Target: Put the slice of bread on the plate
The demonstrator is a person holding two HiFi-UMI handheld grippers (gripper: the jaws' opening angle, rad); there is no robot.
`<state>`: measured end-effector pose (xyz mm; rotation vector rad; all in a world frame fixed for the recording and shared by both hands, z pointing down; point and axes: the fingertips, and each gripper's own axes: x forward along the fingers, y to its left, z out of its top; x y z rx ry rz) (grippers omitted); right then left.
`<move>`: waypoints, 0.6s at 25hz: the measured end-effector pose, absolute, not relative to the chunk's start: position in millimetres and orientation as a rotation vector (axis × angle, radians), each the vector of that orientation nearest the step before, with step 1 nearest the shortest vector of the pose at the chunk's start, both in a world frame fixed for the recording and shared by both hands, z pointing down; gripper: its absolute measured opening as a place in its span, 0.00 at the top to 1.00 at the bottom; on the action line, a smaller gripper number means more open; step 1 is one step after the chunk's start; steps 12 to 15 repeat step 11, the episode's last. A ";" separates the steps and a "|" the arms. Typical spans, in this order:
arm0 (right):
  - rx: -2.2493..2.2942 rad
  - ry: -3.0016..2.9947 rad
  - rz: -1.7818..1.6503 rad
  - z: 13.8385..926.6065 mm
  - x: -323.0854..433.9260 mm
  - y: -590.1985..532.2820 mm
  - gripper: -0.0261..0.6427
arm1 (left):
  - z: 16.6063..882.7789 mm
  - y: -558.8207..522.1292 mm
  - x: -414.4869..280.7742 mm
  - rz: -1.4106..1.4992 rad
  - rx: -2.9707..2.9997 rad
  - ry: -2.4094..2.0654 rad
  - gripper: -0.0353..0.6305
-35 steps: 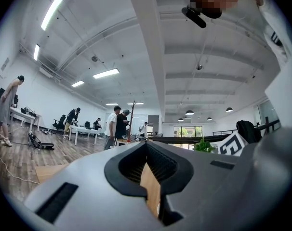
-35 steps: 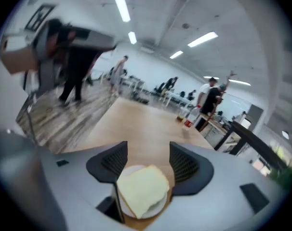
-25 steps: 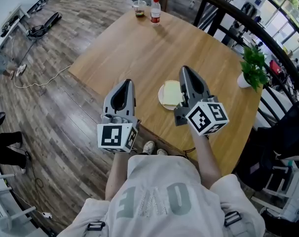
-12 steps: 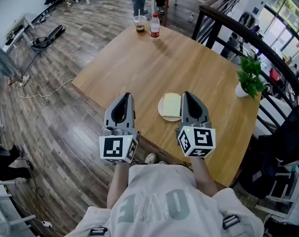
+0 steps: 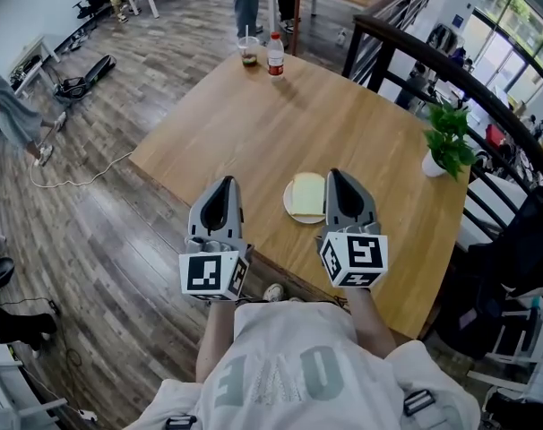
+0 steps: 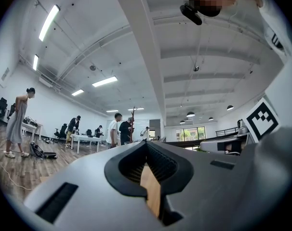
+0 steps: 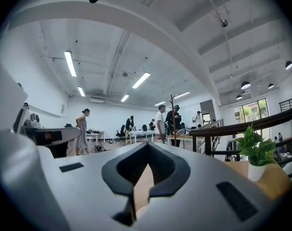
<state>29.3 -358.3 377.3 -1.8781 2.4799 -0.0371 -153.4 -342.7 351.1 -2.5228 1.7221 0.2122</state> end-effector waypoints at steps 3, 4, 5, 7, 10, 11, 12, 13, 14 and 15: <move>-1.892 2.475 -0.026 375.9 31.9 -357.4 0.94 | 350.7 -343.5 -151.6 0.221 -2.530 1.718 0.94; -1.898 2.475 -0.022 376.0 33.4 -357.1 0.94 | 350.5 -343.6 -149.9 0.222 -2.533 1.712 0.94; -1.905 2.474 -0.019 376.3 34.9 -356.9 0.94 | 350.0 -343.6 -148.1 0.222 -2.536 1.706 0.94; -1.915 2.470 -0.016 376.3 37.1 -356.5 0.94 | 348.5 -343.3 -144.9 0.224 -2.542 1.693 0.94; -1.921 2.465 -0.010 374.5 38.5 -355.4 0.94 | 346.2 -342.2 -141.1 0.223 -2.548 1.676 0.94; -1.922 2.464 -0.008 373.8 38.7 -354.9 0.94 | 345.4 -341.7 -140.0 0.222 -2.550 1.670 0.94; -1.922 2.464 -0.008 373.8 38.7 -354.9 0.94 | 345.4 -341.7 -140.0 0.222 -2.550 1.670 0.94; -1.922 2.464 -0.008 373.8 38.7 -354.9 0.94 | 345.4 -341.7 -140.0 0.222 -2.550 1.670 0.94; -1.922 2.464 -0.008 373.8 38.7 -354.9 0.94 | 345.4 -341.7 -140.0 0.222 -2.550 1.670 0.94; -1.922 2.464 -0.008 373.8 38.7 -354.9 0.94 | 345.4 -341.7 -140.0 0.222 -2.550 1.670 0.94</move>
